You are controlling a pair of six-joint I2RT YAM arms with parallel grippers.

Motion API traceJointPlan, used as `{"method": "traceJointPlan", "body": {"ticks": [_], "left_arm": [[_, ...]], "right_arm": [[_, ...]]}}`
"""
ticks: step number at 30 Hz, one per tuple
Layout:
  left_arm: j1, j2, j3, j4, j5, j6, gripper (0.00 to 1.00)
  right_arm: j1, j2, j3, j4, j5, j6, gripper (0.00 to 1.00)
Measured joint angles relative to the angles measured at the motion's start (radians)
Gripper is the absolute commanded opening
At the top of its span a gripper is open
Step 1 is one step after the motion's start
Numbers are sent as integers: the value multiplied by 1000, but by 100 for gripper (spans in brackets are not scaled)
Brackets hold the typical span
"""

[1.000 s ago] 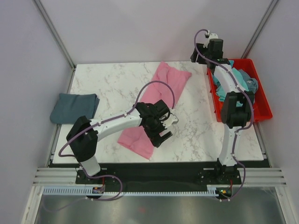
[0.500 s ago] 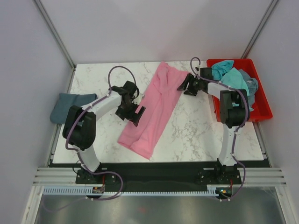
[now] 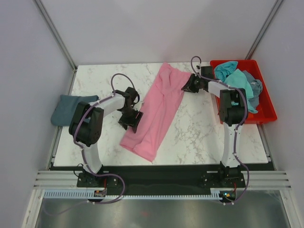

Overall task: Fold and stack the t-shirts
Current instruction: Fold the tshirt

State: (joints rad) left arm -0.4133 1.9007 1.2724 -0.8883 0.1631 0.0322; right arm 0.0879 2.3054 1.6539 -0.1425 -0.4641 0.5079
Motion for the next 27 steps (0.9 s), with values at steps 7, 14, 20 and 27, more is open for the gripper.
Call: {"method": "traceJointPlan", "body": {"ticks": [7,14,20,27], "left_arm": [[8,-3,-23,8,0,-14,27],[-2,-22,-69,16,67,-22,2],[-67,-58,-124,35,113,-22,2],[-211,-63,-124,52,127,-22,2]], "right_arm": [[7,29,55,-24,27,-25,16],[24,83,146,-45,38,-40,14],[50,137,233,-50,44,-46,14],[74,194,324,-52,47,-51,14]]}}
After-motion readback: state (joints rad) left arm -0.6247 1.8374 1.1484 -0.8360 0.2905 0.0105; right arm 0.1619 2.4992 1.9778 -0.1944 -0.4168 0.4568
